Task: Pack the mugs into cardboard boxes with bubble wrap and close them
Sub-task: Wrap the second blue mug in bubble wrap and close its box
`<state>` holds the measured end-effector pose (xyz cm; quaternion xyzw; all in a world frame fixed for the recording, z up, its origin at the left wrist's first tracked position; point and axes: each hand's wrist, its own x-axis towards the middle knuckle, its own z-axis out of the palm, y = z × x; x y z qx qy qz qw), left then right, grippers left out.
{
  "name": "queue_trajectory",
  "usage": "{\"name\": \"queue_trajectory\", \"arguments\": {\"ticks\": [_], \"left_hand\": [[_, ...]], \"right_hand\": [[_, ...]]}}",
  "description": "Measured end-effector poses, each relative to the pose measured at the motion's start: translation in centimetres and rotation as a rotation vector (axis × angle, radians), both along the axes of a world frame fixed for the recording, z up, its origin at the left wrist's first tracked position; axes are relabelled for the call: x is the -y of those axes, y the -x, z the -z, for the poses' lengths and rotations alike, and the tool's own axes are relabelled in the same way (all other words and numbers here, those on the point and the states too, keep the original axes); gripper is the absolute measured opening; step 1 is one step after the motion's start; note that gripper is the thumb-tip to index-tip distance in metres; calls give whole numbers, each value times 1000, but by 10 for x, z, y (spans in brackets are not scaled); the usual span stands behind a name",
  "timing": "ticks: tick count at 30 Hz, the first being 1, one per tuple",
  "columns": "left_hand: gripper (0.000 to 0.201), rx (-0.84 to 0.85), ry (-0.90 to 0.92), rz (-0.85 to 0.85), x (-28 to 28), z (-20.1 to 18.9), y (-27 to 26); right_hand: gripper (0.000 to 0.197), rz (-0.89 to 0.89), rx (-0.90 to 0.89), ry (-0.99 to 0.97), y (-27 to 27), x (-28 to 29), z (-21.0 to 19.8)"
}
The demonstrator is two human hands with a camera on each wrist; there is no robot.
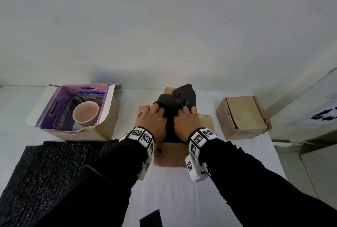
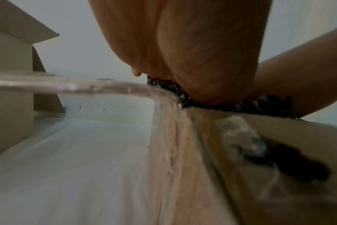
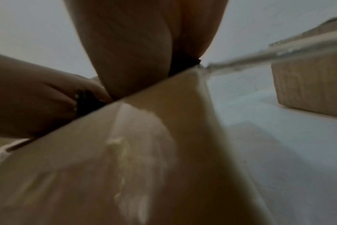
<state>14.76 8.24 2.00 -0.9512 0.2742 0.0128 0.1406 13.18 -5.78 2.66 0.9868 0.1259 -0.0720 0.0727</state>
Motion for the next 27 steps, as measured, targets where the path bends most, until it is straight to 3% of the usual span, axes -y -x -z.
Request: {"name": "queue_trajectory", "arguments": {"ticks": [5, 9, 11, 13, 14, 16, 21, 23, 27], "left_hand": [[39, -8, 102, 24, -7, 2, -6], [41, 2, 424, 14, -17, -1, -10], [30, 50, 651, -44, -18, -7, -15], [25, 116, 756, -87, -17, -11, -22], [32, 93, 749, -104, -17, -12, -26], [41, -13, 701, -89, -14, -12, -30], [15, -3, 474, 48, -8, -10, -23], [17, 49, 463, 88, -11, -10, -21], [8, 80, 214, 98, -5, -15, -18]], "right_hand": [[26, -24, 4, -49, -8, 4, -1], [12, 63, 256, -422, -11, 19, -4], [22, 121, 400, -496, -15, 28, -3], [43, 158, 362, -481, -22, 33, -5], [48, 157, 302, -457, -25, 35, -7], [40, 105, 215, -424, -29, 36, -6], [31, -66, 300, -467, -13, 32, 6], [26, -102, 297, -411, -9, 32, 9], [16, -118, 198, -272, -8, 28, 3]]}}
